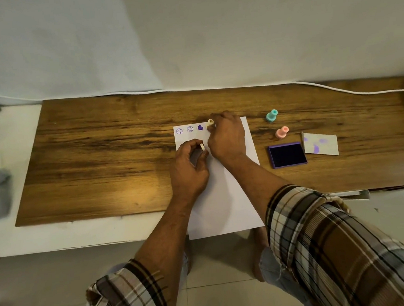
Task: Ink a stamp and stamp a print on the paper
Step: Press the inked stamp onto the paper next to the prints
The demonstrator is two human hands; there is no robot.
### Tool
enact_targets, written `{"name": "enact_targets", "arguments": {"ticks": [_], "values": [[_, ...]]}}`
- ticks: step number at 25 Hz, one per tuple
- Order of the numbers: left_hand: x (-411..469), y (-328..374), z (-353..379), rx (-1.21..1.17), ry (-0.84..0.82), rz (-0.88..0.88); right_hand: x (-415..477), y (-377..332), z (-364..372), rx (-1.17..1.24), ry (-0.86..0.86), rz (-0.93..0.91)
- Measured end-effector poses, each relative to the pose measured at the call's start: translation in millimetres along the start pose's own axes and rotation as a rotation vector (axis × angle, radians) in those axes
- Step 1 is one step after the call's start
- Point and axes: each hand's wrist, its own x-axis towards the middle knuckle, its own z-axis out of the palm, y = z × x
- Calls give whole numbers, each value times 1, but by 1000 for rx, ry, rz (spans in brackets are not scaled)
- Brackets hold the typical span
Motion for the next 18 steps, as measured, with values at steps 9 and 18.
{"name": "enact_targets", "arguments": {"ticks": [9,18], "values": [[-2,2,-1,30,-4,-10,16,13,-11,-136,-113,-189],[-3,4,-5,-67,-45,-43,3,14,-28,455,129,288]]}}
